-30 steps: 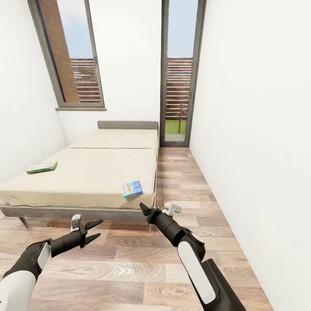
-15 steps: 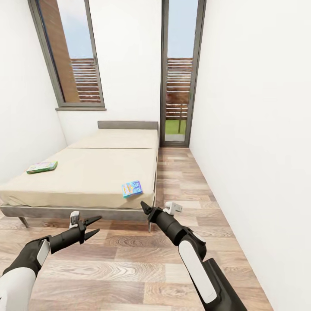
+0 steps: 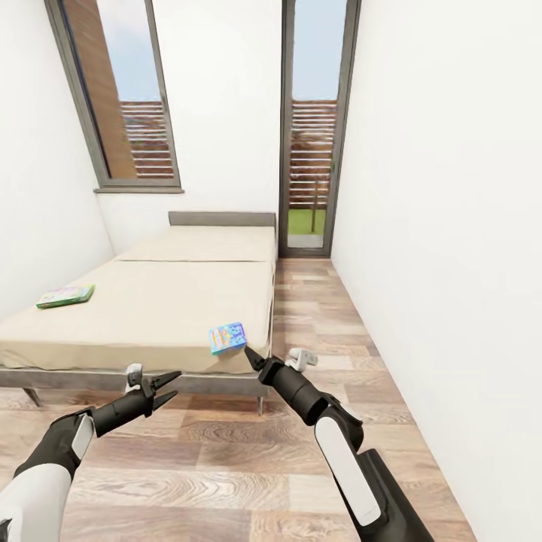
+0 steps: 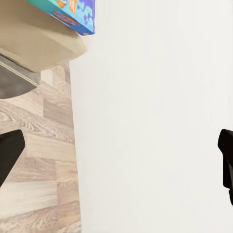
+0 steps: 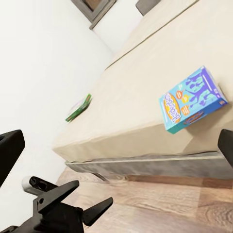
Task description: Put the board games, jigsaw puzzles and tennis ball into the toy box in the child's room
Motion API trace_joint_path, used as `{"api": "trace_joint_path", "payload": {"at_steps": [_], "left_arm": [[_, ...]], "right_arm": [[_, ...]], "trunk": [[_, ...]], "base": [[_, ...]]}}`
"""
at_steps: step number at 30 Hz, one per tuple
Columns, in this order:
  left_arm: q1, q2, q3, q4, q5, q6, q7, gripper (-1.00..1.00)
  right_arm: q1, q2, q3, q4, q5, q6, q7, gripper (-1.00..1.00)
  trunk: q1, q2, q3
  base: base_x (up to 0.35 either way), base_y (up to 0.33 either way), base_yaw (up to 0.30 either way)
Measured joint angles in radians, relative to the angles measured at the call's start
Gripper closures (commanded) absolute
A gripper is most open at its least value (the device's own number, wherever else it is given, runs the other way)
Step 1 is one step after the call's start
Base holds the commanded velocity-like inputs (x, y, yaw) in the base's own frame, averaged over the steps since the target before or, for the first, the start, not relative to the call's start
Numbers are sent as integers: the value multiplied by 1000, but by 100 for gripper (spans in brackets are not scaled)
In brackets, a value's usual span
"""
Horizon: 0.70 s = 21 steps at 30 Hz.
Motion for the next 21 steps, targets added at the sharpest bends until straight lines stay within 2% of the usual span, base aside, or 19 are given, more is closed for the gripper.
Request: {"api": "trace_joint_path", "payload": {"at_steps": [5,14,21], "left_arm": [[0,-12,1,-1,0,-15,-1,-100],[0,-13,3,-1,1,-17,-1,-100],[0,-14,1,0,1,-16,0,-100]], "right_arm": [[0,0,0,0,0,0,5,-100],[0,1,0,0,0,0,6,-100],[0,0,0,0,0,0,6,-100]], "trunk": [[0,0,0],[0,0,0],[0,0,0]], "base": [[64,0,0],[44,0,0],[165,0,0]]}}
